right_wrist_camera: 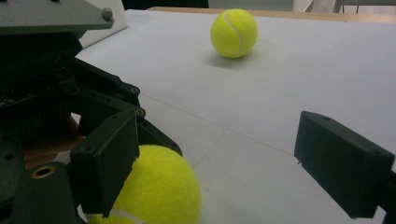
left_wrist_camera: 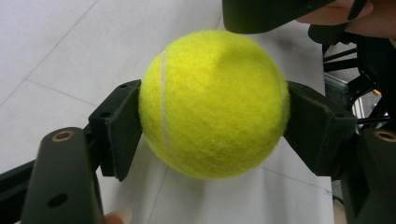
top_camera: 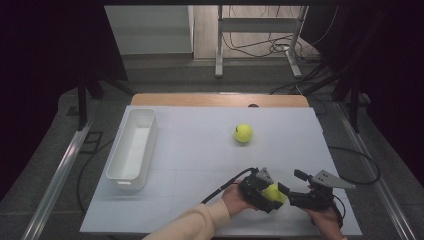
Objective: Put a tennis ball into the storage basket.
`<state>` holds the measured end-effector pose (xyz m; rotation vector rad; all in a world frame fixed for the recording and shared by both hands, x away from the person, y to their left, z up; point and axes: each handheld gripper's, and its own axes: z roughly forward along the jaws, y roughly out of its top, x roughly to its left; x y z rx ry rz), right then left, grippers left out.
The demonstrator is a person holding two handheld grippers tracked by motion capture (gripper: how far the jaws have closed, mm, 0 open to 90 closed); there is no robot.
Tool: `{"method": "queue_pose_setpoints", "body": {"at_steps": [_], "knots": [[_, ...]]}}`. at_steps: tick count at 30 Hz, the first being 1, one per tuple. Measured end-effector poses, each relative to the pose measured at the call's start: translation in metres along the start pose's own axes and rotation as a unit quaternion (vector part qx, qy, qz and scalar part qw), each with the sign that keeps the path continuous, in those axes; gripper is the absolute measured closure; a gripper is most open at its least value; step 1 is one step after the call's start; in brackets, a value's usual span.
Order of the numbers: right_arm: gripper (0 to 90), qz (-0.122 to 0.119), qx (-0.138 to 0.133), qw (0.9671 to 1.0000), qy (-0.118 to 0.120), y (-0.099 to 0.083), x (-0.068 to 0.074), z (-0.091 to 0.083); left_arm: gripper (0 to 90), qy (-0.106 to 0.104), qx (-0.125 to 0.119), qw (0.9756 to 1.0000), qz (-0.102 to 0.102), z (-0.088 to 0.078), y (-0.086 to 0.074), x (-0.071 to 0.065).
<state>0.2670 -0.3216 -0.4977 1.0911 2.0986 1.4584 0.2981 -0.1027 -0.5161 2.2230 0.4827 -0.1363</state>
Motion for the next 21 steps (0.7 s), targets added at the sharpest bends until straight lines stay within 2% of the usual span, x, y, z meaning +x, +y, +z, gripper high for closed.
{"method": "queue_pose_setpoints", "body": {"at_steps": [7, 21], "knots": [[14.5, 0.000, 0.001, 1.0000, 0.001, 0.000, 0.000, 0.000, 26.2, 0.006, -0.009, 0.9999, 0.001, -0.012, -0.003, -0.001], [14.6, -0.004, 0.010, 0.9999, 0.001, -0.001, 0.001, 0.002, 26.2, 0.017, -0.020, 0.9997, 0.000, -0.039, -0.018, 0.001]]}}
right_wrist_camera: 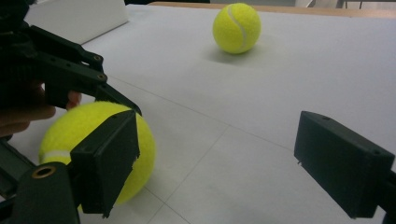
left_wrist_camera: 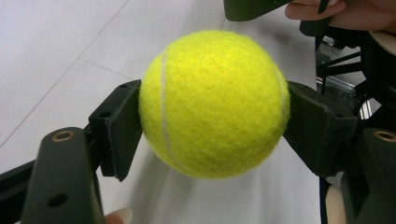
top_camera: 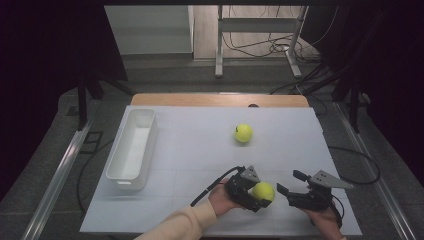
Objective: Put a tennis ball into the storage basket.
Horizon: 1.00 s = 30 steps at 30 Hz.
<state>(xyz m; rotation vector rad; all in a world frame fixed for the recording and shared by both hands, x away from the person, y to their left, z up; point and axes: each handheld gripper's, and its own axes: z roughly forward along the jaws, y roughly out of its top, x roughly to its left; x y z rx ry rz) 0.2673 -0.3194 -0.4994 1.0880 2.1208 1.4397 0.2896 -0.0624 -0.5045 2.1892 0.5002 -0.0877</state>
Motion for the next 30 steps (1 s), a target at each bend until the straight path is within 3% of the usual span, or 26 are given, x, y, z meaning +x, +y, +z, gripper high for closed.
{"method": "queue_pose_setpoints", "body": {"at_steps": [10, 30], "knots": [[14.6, -0.006, 0.002, 1.0000, 0.000, 0.000, 0.002, 0.001, 26.2, 0.015, -0.014, 0.9997, -0.012, -0.019, -0.010, 0.010], [14.6, -0.012, 0.013, 0.9998, 0.002, -0.002, 0.002, 0.003, 26.1, 0.022, -0.039, 0.9988, -0.019, -0.040, -0.010, 0.015]]}}
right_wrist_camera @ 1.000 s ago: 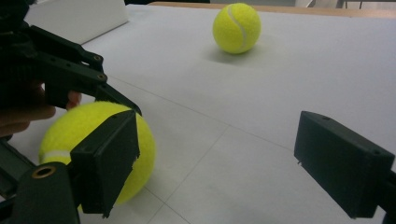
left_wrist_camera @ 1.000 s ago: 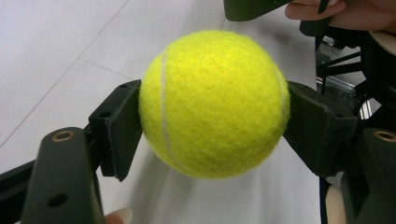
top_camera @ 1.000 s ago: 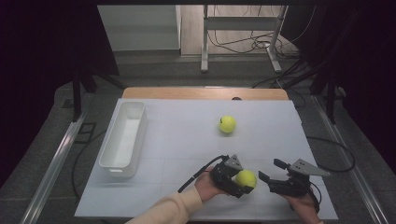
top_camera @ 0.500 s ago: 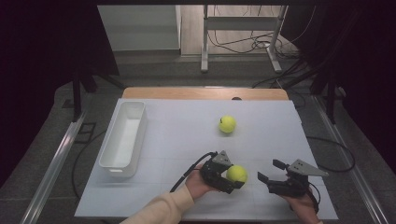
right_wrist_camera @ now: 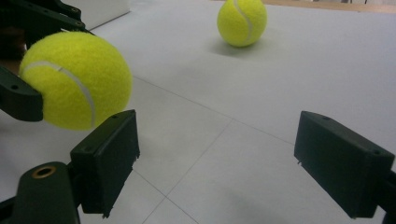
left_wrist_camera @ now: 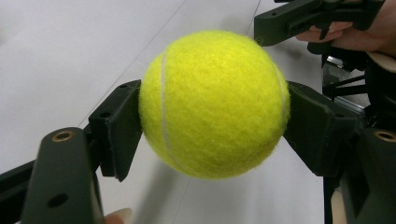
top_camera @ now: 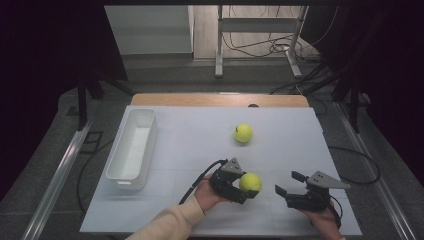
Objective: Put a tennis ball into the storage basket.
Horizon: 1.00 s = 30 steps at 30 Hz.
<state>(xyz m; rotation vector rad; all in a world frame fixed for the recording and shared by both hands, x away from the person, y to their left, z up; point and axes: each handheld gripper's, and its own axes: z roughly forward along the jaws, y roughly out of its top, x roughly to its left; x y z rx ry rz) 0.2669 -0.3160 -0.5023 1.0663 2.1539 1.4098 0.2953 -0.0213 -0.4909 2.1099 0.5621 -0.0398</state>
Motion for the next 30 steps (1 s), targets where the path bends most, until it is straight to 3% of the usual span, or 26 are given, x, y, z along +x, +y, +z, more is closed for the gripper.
{"method": "queue_pose_setpoints", "body": {"at_steps": [30], "knots": [[14.6, -0.002, 0.001, 1.0000, 0.002, 0.000, 0.000, 0.000, 26.1, 0.013, -0.054, 0.9984, -0.013, -0.051, 0.020, 0.013]]}}
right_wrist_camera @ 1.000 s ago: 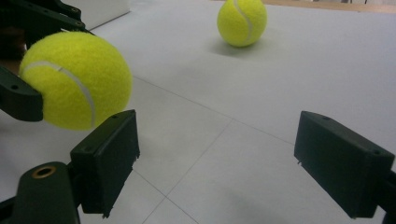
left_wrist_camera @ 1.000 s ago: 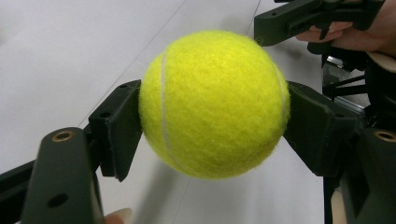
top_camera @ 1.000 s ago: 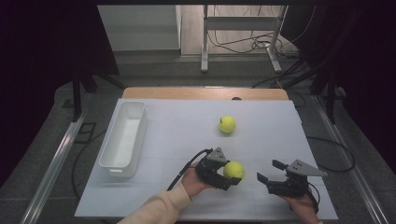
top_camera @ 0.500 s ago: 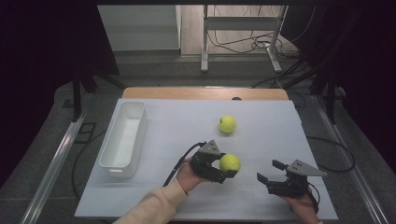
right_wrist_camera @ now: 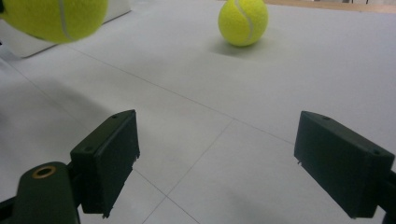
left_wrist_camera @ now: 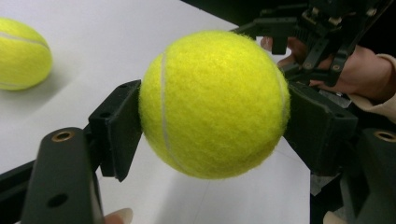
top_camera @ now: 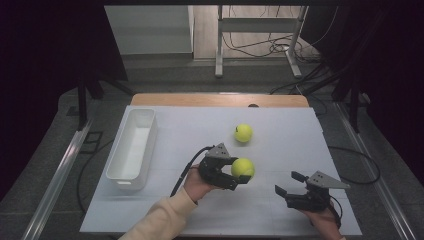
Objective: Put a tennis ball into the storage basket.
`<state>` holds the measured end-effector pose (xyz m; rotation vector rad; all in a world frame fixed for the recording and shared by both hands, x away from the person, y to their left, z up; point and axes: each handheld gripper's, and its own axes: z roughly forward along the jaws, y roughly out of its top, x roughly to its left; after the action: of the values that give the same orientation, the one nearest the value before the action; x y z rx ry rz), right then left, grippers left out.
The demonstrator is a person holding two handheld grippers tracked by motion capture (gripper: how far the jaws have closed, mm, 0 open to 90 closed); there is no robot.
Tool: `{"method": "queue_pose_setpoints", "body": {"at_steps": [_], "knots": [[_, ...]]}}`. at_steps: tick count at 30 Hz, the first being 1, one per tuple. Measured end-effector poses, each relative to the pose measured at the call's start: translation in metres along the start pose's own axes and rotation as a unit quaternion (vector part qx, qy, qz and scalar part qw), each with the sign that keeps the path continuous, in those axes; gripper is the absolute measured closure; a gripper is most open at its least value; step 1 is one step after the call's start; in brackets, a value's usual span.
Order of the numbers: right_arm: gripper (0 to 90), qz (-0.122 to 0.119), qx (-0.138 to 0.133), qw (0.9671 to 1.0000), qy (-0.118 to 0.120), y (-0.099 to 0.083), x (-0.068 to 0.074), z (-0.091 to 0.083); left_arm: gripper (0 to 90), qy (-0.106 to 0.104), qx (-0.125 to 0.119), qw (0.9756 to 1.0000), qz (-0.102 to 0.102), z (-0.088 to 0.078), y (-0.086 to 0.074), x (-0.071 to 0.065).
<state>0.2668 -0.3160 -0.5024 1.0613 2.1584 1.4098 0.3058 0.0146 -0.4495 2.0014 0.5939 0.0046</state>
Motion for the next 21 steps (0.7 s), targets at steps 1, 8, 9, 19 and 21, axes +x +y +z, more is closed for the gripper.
{"method": "queue_pose_setpoints", "body": {"at_steps": [1, 8, 9, 19, 21], "knots": [[14.6, 0.000, 0.000, 1.0000, 0.000, 0.000, 0.000, 0.000, 26.1, 0.001, -0.002, 1.0000, 0.000, -0.002, 0.001, 0.001], [14.6, 0.002, 0.000, 1.0000, 0.001, 0.000, 0.000, 0.000, 26.1, 0.013, -0.014, 0.9998, 0.000, -0.016, 0.006, 0.005], [14.6, 0.002, 0.000, 1.0000, 0.001, 0.000, 0.000, 0.000, 26.1, 0.014, -0.017, 0.9998, 0.000, -0.017, 0.006, 0.005], [14.6, 0.005, -0.004, 1.0000, 0.000, 0.001, 0.000, -0.001, 26.1, 0.022, -0.031, 0.9993, -0.004, -0.029, 0.009, 0.009], [14.6, 0.005, -0.004, 1.0000, 0.000, 0.001, 0.000, -0.001, 26.1, 0.024, -0.032, 0.9992, -0.004, -0.031, 0.009, 0.010]]}}
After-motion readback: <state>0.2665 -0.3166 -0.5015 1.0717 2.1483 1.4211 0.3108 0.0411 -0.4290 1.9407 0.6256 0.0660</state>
